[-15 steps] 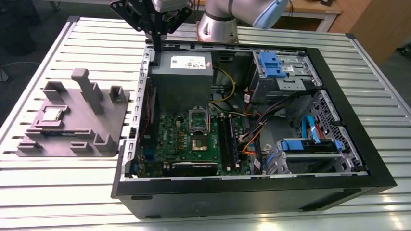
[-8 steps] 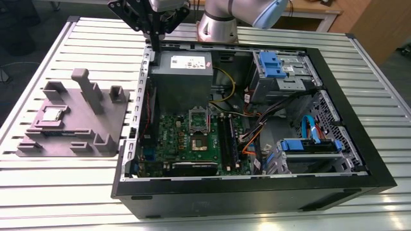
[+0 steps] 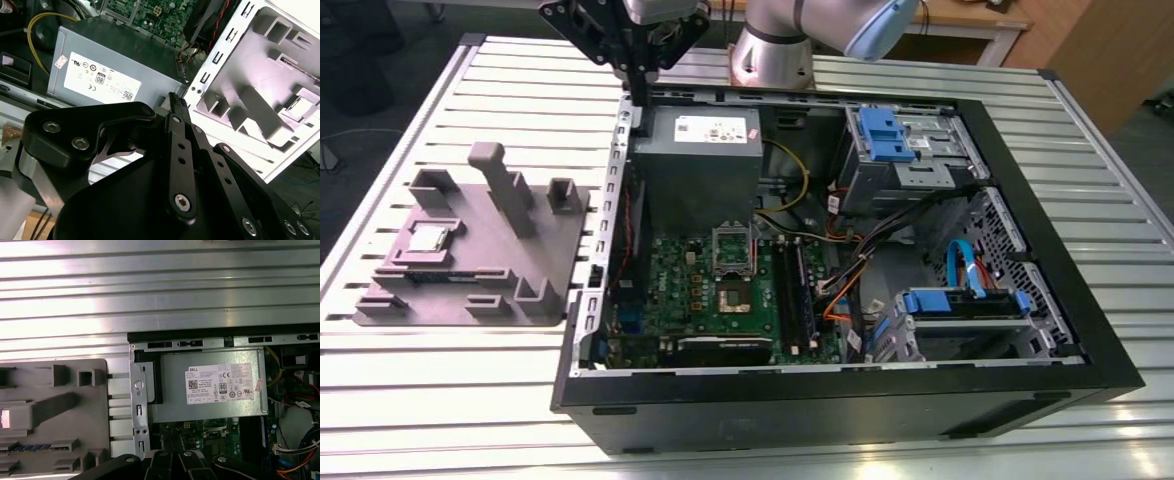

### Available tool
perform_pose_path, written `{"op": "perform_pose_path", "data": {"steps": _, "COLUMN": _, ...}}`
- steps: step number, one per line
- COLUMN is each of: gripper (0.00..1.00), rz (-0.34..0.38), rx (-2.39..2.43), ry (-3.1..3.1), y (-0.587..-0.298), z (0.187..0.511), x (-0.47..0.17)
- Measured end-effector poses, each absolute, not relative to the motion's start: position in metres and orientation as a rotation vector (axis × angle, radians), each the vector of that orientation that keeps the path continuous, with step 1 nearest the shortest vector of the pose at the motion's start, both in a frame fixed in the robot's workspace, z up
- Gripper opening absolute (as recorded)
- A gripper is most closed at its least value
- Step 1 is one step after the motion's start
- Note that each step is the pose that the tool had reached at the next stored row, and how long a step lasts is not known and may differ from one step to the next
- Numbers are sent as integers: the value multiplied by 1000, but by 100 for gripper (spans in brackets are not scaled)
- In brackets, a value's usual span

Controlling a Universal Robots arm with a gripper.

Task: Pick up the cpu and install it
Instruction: 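Reach for the cpu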

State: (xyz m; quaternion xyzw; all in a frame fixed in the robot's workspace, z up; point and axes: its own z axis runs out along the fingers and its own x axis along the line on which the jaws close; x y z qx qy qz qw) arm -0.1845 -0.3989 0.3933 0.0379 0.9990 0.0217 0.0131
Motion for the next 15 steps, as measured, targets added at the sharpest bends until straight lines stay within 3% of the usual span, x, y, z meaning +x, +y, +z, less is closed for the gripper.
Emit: {"op": "perform_pose_path", "data": {"steps": 15, "gripper": 10, "rz": 68, "rx": 118, "ry": 3113, "y": -399, "z": 393, "x": -192}}
